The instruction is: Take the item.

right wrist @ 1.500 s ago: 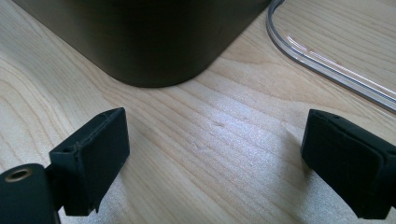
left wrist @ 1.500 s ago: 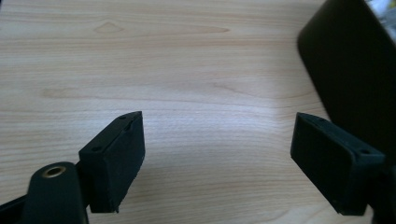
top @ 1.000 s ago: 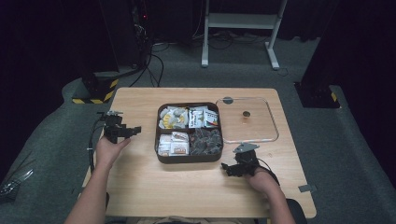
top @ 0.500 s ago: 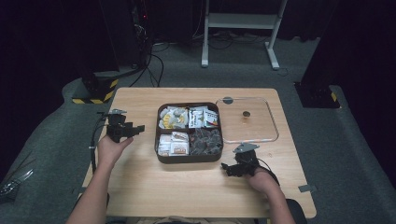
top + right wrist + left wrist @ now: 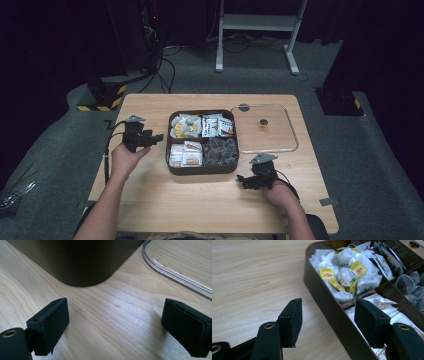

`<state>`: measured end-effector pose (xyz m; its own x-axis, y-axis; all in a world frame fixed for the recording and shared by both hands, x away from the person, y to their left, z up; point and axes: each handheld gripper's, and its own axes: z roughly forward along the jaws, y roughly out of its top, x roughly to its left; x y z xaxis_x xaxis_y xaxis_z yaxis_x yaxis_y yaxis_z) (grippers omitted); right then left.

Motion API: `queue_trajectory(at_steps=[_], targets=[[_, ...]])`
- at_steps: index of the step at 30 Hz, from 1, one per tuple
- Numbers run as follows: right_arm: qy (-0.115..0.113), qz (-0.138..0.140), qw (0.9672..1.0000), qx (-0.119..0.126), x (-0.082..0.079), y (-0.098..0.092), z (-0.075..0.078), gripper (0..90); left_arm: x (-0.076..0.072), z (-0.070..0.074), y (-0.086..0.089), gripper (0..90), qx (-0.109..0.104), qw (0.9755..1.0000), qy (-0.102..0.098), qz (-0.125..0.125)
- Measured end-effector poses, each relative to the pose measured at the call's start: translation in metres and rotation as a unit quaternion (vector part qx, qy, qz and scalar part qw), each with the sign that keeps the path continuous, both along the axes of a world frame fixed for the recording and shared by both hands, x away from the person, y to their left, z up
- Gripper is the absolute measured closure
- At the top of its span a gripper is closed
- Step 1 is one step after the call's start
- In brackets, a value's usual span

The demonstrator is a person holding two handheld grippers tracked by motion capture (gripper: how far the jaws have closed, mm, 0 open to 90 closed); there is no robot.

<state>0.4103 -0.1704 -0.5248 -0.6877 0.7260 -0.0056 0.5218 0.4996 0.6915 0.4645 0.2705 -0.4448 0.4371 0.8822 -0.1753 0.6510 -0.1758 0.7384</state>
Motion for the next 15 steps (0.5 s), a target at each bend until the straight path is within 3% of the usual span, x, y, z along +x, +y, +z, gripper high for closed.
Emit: queue_trajectory(at_steps=[7, 15], targets=[[0.0, -0.003, 1.0, 0.0, -0.001, 0.0, 0.0, 7.8, 0.003, 0.0, -0.013, 40.4, -0.003, 0.9999, -0.001, -0.015], [-0.001, -0.006, 1.0, -0.001, -0.002, 0.0, 0.0, 7.8, 0.004, 0.0, -0.026, 42.5, 0.012, 0.9993, -0.007, -0.035]])
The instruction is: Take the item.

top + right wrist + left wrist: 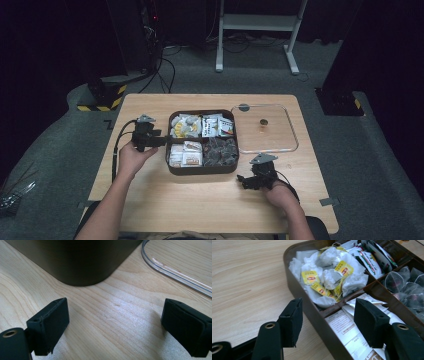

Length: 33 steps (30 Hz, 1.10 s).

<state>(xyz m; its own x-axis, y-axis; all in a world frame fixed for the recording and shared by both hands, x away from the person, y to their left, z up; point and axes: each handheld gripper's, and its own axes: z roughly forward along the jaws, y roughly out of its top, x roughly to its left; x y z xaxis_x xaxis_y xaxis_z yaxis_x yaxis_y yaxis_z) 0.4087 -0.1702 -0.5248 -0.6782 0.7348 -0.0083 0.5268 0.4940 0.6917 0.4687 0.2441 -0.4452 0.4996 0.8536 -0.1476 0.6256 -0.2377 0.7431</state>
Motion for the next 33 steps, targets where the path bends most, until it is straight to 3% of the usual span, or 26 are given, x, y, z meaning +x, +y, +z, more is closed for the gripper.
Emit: queue_trajectory(at_steps=[3, 9, 17, 26, 33], targets=[[0.0, -0.003, 1.0, 0.001, -0.001, 0.0, 0.0, 7.8, 0.001, 0.0, -0.004, 43.5, 0.0, 0.9999, -0.004, -0.011], [0.0, -0.006, 1.0, 0.0, -0.002, 0.0, 0.0, 7.8, 0.003, -0.002, -0.013, 44.1, -0.009, 0.9997, 0.005, -0.024], [0.0, -0.009, 1.0, 0.001, -0.004, 0.0, 0.0, 7.8, 0.007, -0.005, -0.024, 51.7, -0.011, 0.9983, 0.016, -0.055], [0.001, -0.011, 0.9999, 0.0, -0.006, -0.001, 0.0, 7.8, 0.012, -0.012, -0.032, 56.8, -0.015, 0.9969, 0.028, -0.072], [0.0, -0.012, 0.9999, 0.0, -0.007, -0.001, 0.0, 7.8, 0.015, -0.016, -0.044, 60.8, 0.0, 0.9951, 0.033, -0.093]])
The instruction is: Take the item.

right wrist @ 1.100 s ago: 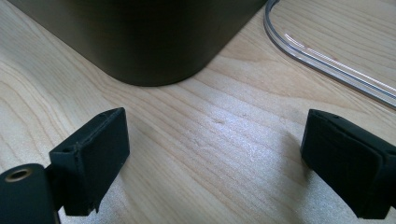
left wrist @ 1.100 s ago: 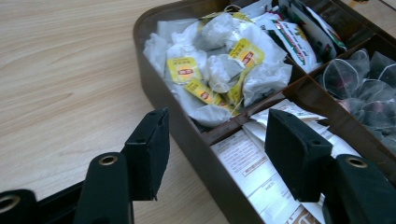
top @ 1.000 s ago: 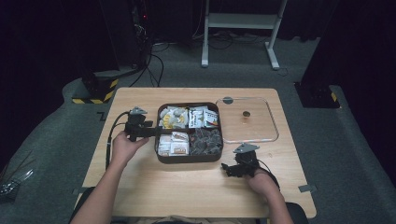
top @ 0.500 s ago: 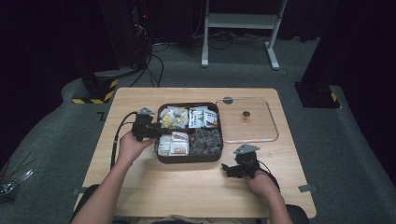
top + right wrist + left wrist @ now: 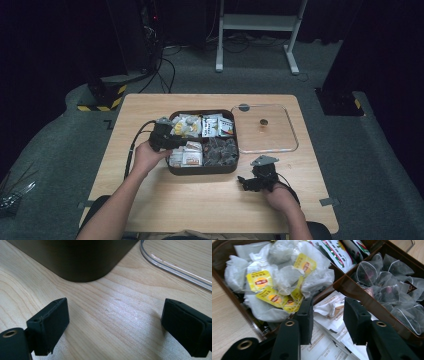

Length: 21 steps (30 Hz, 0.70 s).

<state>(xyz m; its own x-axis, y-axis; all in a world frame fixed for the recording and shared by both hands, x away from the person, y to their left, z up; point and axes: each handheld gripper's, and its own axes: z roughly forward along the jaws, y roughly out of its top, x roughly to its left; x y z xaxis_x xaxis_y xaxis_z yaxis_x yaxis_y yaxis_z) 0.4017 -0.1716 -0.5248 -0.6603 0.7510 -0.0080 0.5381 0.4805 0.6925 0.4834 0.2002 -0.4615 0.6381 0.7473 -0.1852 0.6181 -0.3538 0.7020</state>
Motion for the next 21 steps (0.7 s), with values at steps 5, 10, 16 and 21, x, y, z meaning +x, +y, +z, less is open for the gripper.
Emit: queue_trajectory(at_steps=[5, 10, 16, 21], targets=[[0.0, -0.001, 1.0, 0.0, -0.001, 0.0, 0.0, 7.8, 0.003, -0.004, -0.004, 62.6, -0.006, 0.9999, 0.01, -0.007], [0.001, -0.001, 1.0, 0.0, -0.002, 0.0, 0.0, 7.8, 0.006, -0.009, -0.009, 65.2, 0.001, 0.9996, 0.023, -0.015], [0.001, -0.001, 1.0, 0.0, -0.002, -0.001, 0.0, 7.8, 0.007, -0.012, -0.013, 70.9, 0.029, 0.9993, 0.017, -0.016], [0.001, -0.001, 1.0, 0.0, -0.002, -0.001, 0.0, 7.8, 0.006, -0.012, -0.015, 76.9, 0.054, 0.9982, 0.007, -0.026]])
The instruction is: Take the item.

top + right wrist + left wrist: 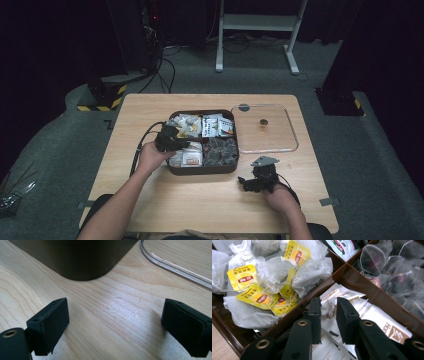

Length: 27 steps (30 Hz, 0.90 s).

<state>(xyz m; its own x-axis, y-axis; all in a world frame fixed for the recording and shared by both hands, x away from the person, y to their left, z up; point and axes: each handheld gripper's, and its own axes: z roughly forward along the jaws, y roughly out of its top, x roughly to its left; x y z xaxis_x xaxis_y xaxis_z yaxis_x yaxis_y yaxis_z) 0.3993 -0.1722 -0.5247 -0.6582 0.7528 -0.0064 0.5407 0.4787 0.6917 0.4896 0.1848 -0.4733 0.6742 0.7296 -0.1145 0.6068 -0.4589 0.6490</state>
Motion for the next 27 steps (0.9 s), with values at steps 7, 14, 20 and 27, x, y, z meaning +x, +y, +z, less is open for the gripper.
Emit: queue_trajectory(at_steps=[7, 14, 20, 27], targets=[[-0.001, 0.0, 1.0, 0.0, 0.0, -0.0001, 0.0, 7.8, 0.0011, -0.0004, -0.0025, 84.1, 0.006, 0.9999, 0.009, -0.009], [-0.001, 0.0, 1.0, 0.0, -0.0001, -0.0001, 0.0, 7.8, 0.0022, 0.0003, -0.0013, 87.1, 0.004, 0.9998, 0.016, -0.009], [0.0, 0.001, 1.0, 0.0, -0.0003, -0.0002, 0.0, 7.8, 0.0018, 0.0023, -0.0009, 87.6, 0.002, 0.9998, 0.015, -0.009], [0.0, 0.001, 1.0, 0.0, -0.0003, -0.0002, 0.0, 7.8, -0.0001, 0.0074, 0.0024, 87.7, -0.007, 0.9999, 0.009, -0.008]])
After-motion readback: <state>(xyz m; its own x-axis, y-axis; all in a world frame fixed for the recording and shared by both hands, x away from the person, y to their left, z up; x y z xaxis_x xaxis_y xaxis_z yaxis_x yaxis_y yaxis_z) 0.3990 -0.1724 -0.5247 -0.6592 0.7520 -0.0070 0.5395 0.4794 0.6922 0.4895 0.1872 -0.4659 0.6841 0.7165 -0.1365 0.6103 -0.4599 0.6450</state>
